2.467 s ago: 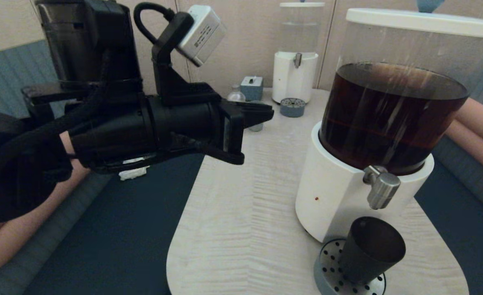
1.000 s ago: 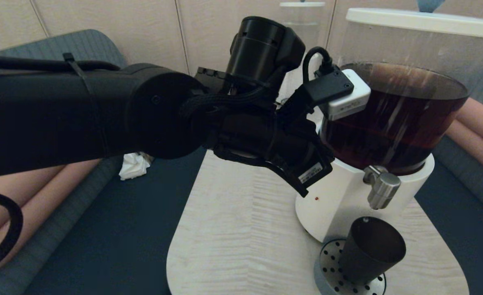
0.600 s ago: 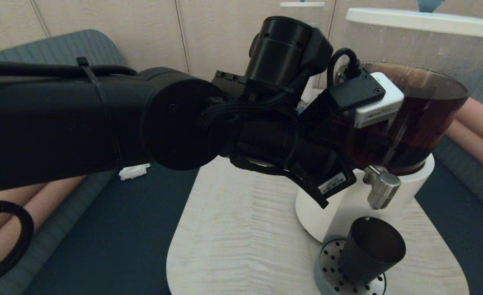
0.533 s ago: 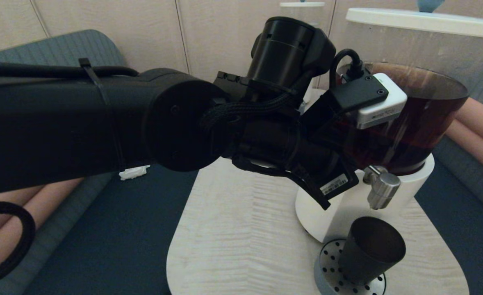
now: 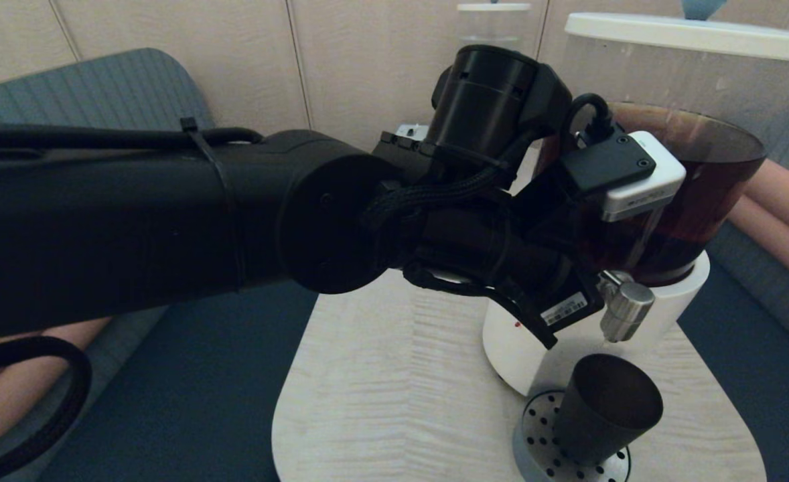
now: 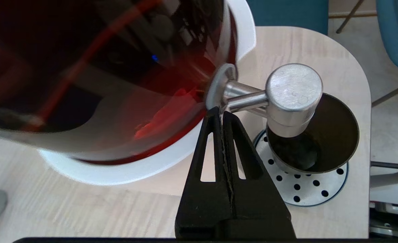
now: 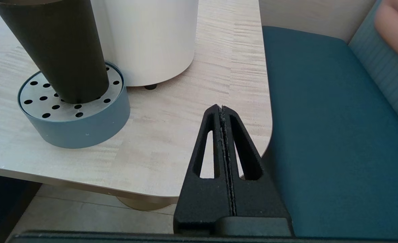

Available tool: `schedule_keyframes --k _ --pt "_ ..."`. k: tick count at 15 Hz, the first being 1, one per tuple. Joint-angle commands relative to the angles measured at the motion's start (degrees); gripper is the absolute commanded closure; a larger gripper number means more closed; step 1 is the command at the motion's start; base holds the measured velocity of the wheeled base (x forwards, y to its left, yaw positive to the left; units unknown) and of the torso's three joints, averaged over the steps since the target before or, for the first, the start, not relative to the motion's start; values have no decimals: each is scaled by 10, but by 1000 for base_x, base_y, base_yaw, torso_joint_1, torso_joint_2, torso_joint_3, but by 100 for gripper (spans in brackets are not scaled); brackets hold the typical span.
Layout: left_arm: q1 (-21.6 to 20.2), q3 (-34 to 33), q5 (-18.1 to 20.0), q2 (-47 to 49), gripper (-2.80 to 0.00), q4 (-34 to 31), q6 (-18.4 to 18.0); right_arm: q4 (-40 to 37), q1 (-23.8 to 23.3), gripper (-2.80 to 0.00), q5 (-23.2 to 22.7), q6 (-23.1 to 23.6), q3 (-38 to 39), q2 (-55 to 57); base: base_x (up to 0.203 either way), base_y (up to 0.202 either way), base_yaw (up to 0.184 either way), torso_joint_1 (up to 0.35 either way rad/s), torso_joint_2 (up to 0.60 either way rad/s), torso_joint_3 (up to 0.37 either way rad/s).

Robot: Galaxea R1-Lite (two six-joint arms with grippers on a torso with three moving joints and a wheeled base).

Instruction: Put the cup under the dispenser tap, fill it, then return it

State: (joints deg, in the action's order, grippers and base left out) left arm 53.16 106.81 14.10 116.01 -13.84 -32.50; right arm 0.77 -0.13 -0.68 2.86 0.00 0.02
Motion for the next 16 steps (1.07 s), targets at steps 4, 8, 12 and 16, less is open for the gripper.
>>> schedule_keyframes --k 4,8,12,16 --pt "0 1 0 13 0 26 -1 0 0 0 0 0 2 -1 0 0 0 0 0 0" --pt "-1 1 2 18 0 39 -2 0 0 0 0 0 2 0 0 0 0 0 0 0" --pt "-1 1 6 25 0 43 -2 0 0 0 0 0 2 -1 0 0 0 0 0 0" --pt "0 1 7 32 0 56 -4 0 0 0 0 0 2 0 0 0 0 0 0 0"
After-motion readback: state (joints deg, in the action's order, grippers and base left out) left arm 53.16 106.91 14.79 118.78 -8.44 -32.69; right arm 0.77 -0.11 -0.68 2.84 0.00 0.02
